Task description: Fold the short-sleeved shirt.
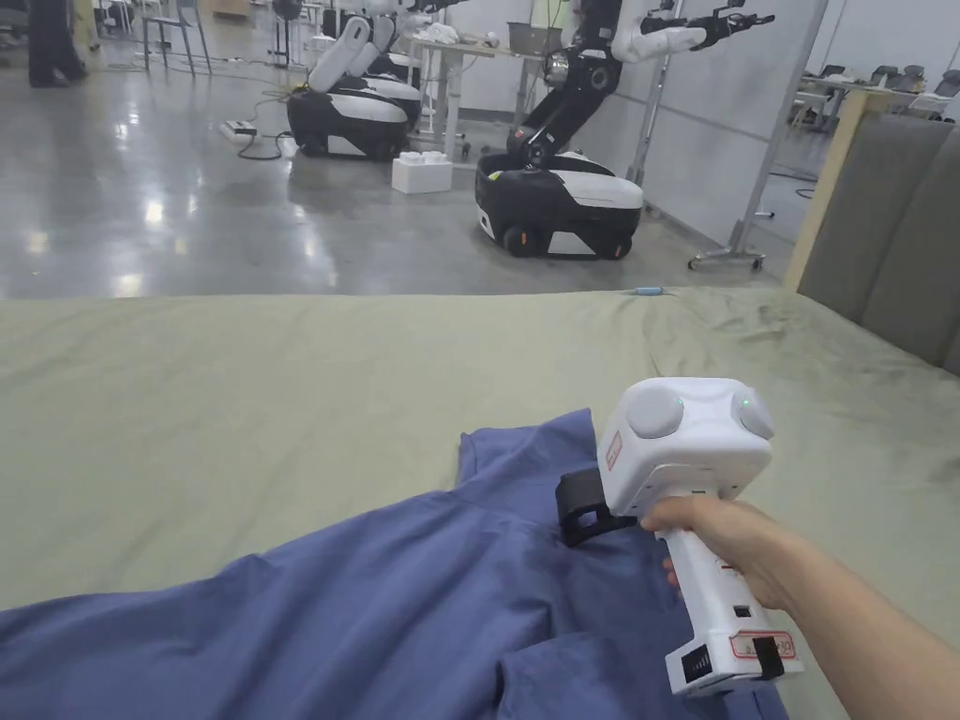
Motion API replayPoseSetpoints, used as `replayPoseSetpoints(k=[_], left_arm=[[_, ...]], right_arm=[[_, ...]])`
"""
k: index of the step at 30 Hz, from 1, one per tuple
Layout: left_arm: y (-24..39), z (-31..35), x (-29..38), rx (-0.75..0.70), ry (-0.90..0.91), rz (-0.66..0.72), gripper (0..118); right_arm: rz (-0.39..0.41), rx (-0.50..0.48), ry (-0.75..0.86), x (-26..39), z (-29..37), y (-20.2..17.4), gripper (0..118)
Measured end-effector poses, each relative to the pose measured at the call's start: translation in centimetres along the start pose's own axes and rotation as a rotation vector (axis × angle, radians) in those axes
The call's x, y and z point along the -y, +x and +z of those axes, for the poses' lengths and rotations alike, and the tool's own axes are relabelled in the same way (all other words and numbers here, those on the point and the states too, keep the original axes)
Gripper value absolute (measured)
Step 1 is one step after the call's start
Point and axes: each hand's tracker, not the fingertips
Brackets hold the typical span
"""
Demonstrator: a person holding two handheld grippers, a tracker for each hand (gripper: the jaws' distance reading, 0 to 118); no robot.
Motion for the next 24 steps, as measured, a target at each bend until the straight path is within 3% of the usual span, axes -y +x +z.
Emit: replayPoseSetpoints(k=[1,2,3,4,5,7,10,13,18,24], left_arm=[[0.0,0.0,0.0,0.000,0.000,0.004,2],[-0.1,0.0,-0.1,0.001,-0.001,0.009,2],[-0.1,0.0,-0.1,0.002,-0.001,0.014,2],[-0.1,0.0,-0.1,0.005,0.001,0.027,2],[-0.2,0.1,0.0,0.006,0.003,0.041,2],[-0.4,0.2,-0.1,0.010,0.009,0.079,2],[-0.6,1.1,-0.4,0.017,0.013,0.113,2],[-0.9,3.8,-0.7,0.059,0.047,0.155,2],[-1.2,12.0,-1.3,0.108,0.202,0.165,2],[-1.2,24.7,-1.6,0.124,0.405,0.144,2]], right_arm=[[-0.004,0.006,-0.011,-0.2,0.3,-0.1,102],[-0.041,-0.003,-0.004,-0.3,1.1,-0.2,90],[-0.036,0.007,0.028,-0.3,1.6,-0.5,61],[0.001,0.081,0.080,-0.5,2.1,-1.0,26],[0.018,0.115,0.119,-0.4,2.1,-1.2,5],[-0.016,0.049,0.065,-0.1,2.1,-1.2,5],[0.069,0.063,0.116,1.4,3.8,-1.9,5],[-0.013,-0.124,0.156,3.0,7.5,-0.3,5],[0.031,-0.133,0.328,7.0,16.4,2.6,5],[-0.017,-0.219,0.498,12.6,28.0,6.1,5]])
